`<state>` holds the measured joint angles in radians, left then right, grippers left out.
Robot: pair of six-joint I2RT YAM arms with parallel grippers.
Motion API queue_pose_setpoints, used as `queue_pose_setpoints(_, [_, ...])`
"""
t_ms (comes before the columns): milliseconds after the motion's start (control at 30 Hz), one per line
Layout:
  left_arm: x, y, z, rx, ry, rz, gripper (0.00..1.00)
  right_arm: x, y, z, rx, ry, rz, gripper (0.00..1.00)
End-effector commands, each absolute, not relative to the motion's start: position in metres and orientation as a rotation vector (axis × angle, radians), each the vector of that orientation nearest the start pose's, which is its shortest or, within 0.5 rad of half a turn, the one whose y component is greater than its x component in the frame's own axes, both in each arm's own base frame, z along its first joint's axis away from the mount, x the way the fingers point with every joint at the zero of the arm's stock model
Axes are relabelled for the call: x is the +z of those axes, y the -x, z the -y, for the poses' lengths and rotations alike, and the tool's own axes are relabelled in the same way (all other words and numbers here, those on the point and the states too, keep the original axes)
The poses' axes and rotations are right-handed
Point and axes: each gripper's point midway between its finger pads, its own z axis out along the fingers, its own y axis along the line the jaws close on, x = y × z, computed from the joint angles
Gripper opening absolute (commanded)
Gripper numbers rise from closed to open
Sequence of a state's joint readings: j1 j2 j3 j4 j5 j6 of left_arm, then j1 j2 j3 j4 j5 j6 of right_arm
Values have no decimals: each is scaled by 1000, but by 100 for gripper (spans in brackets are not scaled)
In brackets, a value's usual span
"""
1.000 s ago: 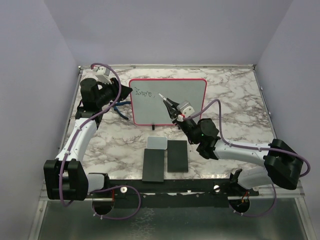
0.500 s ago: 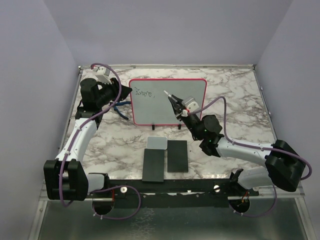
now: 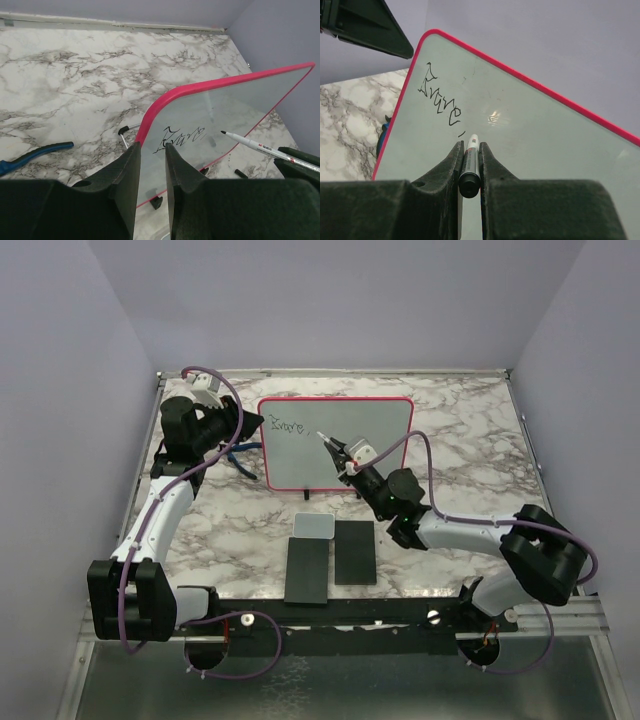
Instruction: Write a sentence on the whiteboard
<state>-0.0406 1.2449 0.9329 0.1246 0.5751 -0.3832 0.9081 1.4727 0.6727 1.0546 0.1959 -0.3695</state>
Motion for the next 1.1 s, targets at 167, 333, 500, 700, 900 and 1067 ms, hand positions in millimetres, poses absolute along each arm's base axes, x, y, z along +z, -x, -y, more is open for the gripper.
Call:
queue_pose_setpoints(167, [267, -379, 123, -791, -130, -1795, 27, 294, -321, -334, 333, 615, -1067, 1])
queue_pose_setpoints(333, [266, -380, 123, -794, -127, -1798, 27, 296, -321, -334, 329, 617, -1059, 1])
queue_pose_setpoints(500, [266, -380, 124, -796, -130, -1799, 27, 296, -324, -333, 313, 607, -1055, 1])
queue_pose_setpoints(700, [265, -379, 125, -798, -132, -1800, 27, 290, -330, -332, 285, 597, -1078, 1])
queue_pose_setpoints(900, [266, -379, 126, -801, -135, -1800, 27, 283, -333, -329, 264, 592, -1104, 1])
queue_pose_setpoints(1067, [266, -379, 126, -801, -137, -1798, 27, 276, -334, -328, 256, 601, -1125, 1])
